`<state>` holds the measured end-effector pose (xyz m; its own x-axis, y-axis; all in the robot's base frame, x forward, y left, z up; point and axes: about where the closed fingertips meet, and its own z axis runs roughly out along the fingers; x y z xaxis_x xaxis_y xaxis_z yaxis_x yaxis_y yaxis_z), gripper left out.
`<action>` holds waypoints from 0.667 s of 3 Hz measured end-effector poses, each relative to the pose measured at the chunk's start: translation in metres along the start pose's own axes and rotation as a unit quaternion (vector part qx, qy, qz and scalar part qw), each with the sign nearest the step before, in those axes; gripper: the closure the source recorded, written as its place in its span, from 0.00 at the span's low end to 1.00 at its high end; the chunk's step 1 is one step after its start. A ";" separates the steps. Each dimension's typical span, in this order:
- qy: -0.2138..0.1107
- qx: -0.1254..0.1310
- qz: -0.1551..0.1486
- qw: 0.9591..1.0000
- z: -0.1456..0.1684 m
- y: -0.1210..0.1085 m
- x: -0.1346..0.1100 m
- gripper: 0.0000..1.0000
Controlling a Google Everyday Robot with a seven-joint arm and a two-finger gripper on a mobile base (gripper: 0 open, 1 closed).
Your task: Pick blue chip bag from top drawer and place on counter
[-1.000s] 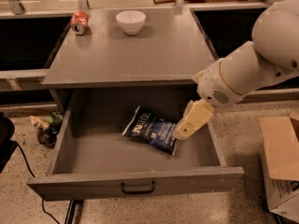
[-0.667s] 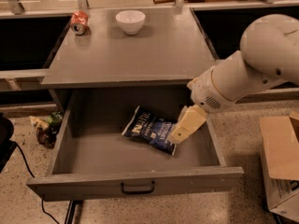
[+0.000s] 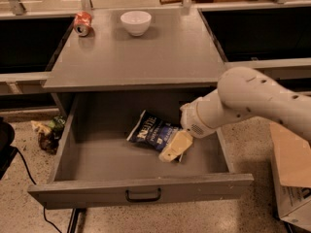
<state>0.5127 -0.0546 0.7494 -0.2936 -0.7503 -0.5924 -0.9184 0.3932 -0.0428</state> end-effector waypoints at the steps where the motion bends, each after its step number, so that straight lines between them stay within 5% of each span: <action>1: -0.015 0.014 0.000 1.000 0.042 -0.015 0.003 0.00; 2: -0.025 0.021 0.000 0.999 0.078 -0.029 0.006 0.00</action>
Offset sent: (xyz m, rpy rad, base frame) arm 0.0729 0.0369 -0.1014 0.0512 -0.0765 -0.0384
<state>0.5586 -0.0291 0.6843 -0.2789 -0.7236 -0.6313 -0.9061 0.4161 -0.0767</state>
